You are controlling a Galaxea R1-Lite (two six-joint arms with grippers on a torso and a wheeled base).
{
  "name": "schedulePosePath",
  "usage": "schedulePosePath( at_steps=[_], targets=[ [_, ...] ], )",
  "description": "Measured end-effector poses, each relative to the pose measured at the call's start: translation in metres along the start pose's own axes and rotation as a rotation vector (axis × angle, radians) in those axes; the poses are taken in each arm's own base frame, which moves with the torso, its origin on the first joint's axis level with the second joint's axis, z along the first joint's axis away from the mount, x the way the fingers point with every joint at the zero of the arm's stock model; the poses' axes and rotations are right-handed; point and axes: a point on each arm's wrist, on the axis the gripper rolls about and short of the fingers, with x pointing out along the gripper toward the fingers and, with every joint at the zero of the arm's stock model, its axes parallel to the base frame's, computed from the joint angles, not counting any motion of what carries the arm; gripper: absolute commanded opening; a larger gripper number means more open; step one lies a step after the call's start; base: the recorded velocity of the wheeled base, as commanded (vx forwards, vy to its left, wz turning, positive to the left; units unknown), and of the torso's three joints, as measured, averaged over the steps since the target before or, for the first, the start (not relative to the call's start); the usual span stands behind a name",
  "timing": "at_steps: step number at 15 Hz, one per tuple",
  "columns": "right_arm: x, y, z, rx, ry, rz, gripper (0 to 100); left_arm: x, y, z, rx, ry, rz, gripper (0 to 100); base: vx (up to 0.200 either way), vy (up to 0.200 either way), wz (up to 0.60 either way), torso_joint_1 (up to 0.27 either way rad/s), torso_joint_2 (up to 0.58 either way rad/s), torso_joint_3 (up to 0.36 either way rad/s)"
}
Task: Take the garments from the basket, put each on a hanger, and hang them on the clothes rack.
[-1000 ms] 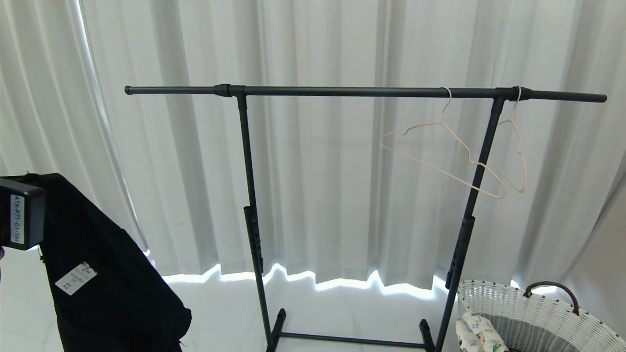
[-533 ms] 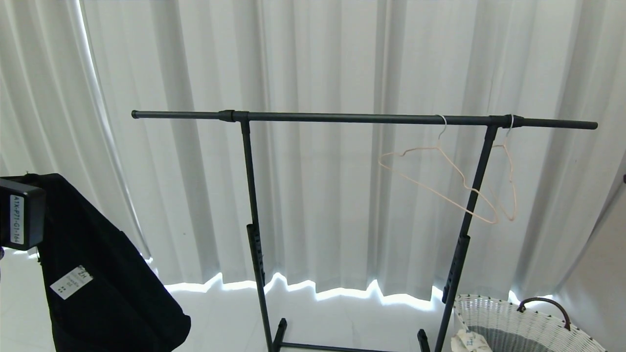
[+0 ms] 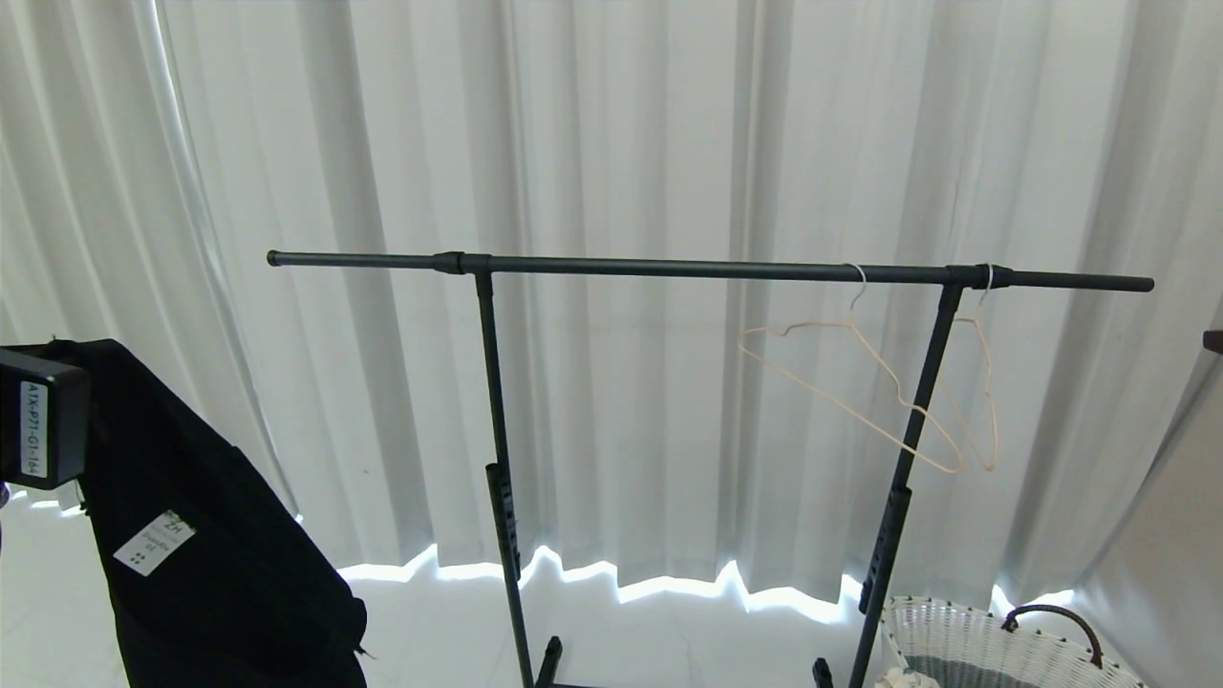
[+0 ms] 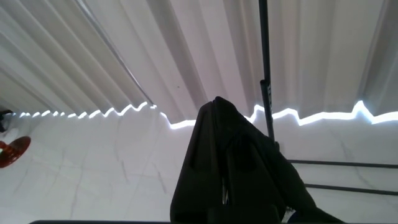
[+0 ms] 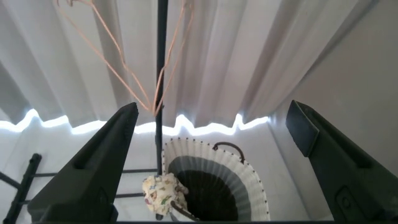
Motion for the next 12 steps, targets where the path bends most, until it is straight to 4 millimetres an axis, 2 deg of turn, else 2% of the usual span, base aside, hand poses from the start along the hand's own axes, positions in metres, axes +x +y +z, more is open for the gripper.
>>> schedulePosePath(
  at_steps=[9, 12],
  targets=[
    [0.006, 0.002, -0.008, 0.003, 0.032, 0.047, 100, -0.001, 0.0, 0.001, 0.03, -0.006, -0.002, 0, 0.2, 0.0, 0.0, 0.006, 0.0, -0.001],
    [0.018, 0.003, -0.011, 0.039, 0.071, 0.049, 100, -0.001, 0.0, 0.001, 0.03, -0.007, -0.002, 0, 0.2, 0.0, 0.0, -0.001, 0.0, 0.002]
  ],
)
